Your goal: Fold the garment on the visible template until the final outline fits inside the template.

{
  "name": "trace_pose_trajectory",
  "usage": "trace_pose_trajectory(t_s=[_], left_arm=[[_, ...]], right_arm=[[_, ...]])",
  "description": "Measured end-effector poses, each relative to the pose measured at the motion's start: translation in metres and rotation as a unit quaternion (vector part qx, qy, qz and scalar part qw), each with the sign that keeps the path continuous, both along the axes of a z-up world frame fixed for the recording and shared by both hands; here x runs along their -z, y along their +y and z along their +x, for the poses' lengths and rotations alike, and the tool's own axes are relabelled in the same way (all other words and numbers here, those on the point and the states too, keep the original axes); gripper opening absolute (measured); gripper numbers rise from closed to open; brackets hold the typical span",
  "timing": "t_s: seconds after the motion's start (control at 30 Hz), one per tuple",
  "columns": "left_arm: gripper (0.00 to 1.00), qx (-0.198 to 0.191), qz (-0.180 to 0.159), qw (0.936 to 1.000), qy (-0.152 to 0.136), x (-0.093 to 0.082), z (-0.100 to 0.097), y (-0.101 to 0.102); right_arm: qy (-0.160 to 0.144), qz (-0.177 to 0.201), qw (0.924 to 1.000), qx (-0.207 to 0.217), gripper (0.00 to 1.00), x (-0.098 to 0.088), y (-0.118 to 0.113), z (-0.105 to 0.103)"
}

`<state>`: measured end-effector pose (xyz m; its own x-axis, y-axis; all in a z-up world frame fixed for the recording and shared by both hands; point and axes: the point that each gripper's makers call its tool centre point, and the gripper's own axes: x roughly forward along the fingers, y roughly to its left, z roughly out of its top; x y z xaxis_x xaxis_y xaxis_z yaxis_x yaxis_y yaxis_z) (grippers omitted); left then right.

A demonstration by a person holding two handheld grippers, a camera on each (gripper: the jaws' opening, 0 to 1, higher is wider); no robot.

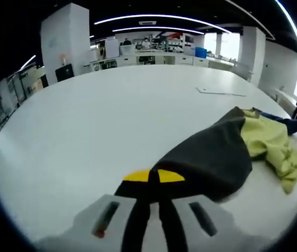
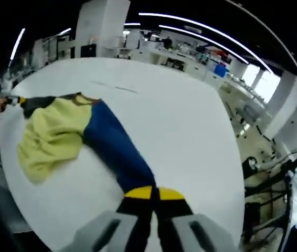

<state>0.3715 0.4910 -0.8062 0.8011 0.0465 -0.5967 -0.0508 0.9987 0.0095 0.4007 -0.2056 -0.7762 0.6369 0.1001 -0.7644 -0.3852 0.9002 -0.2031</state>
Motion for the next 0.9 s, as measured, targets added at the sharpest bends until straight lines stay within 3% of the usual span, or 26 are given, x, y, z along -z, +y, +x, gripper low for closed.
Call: trace_pose_trajectory(t_s=[0.07,0.5,0.63,0.73,0.9], left_arm=[[0.0,0.0,0.002,1.0,0.0,-0.001,-0.001,-0.001],[0.02,-0.006,0.016,0.9999,0.003,0.0,0.0,0.012],[0.13,-0.008,-0.001,0.9999,-0.008,-0.003,-0.003,0.013],[0.19,-0.001,-0.007,0.9999,-0.014,-0.007,-0.007,0.005],[0.34,0.021,-0.017,0.9992,-0.029,-0.013,-0.008,-0.009]], right_arm=[[0.012,-0.005,0.9999,0.005,0.0,0.006,-0.003,-0.004],[0.022,-0.035,0.9991,0.01,0.0,0.032,-0.019,0.003],[0.02,-0.046,0.9987,0.005,0.0,0.032,-0.021,0.005],[0.015,-0.026,0.9994,0.018,0.13,0.03,-0.019,0.006],[-0.007,0.034,0.9991,0.024,0.49,0.016,0.001,0.006]])
